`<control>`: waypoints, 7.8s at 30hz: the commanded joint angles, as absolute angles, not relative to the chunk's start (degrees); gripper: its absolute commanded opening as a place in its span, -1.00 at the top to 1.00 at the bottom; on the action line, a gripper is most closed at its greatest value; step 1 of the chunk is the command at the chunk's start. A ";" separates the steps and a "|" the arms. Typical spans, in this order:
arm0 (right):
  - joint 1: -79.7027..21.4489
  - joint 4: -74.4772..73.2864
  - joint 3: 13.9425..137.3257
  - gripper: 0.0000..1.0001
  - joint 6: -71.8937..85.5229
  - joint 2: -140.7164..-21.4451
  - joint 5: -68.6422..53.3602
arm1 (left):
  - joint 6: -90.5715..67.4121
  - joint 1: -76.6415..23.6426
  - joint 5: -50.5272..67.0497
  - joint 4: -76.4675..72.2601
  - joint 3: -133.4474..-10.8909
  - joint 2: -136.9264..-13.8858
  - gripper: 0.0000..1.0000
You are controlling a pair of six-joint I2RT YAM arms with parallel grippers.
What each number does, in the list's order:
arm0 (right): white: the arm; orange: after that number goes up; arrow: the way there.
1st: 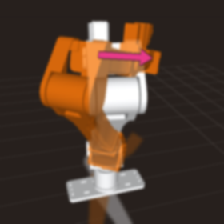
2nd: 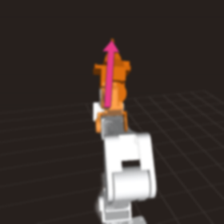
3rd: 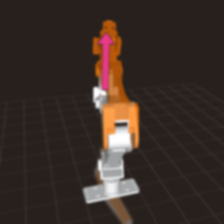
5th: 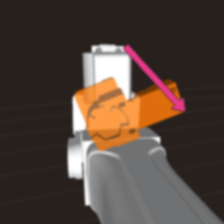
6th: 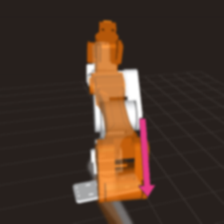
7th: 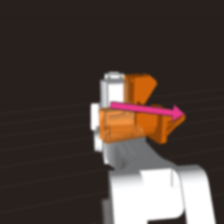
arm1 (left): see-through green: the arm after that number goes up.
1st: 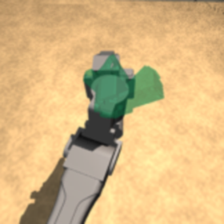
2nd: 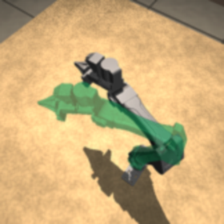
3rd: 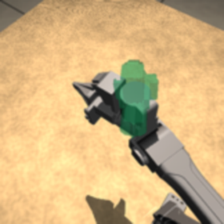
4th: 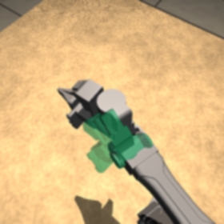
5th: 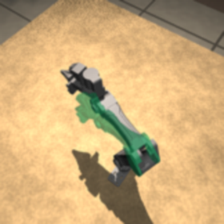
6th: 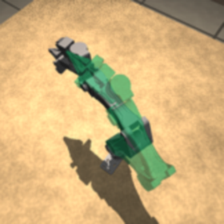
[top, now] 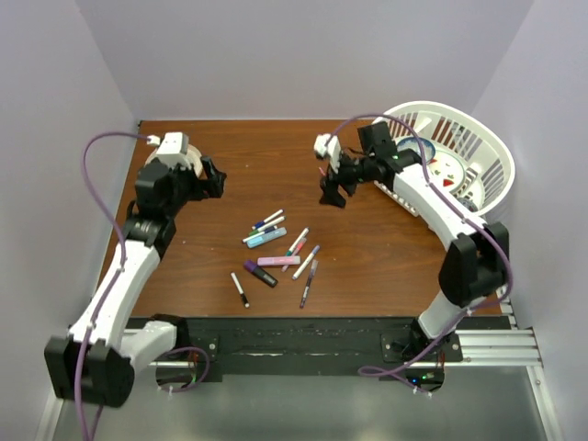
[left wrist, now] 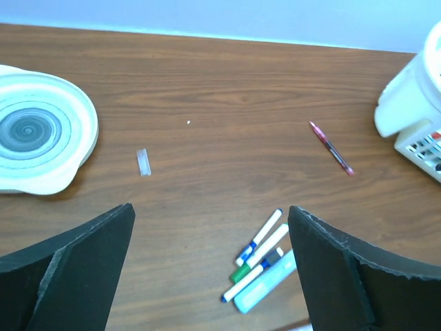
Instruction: Open the pen caps
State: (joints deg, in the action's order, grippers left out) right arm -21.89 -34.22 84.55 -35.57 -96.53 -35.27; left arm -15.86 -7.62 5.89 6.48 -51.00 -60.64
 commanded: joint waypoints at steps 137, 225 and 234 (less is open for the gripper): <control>-38.50 6.50 58.18 0.53 8.70 -88.86 -31.64 | -61.18 -35.86 -7.55 -10.11 -42.71 -70.32 1.00; -33.94 -1.41 60.56 1.00 -1.67 -92.29 -30.60 | -48.34 4.92 6.50 -9.58 -30.41 -63.62 1.00; -28.04 -1.49 60.29 1.00 -3.16 -94.04 -22.85 | -47.81 5.01 7.65 -9.93 -34.01 -74.26 1.00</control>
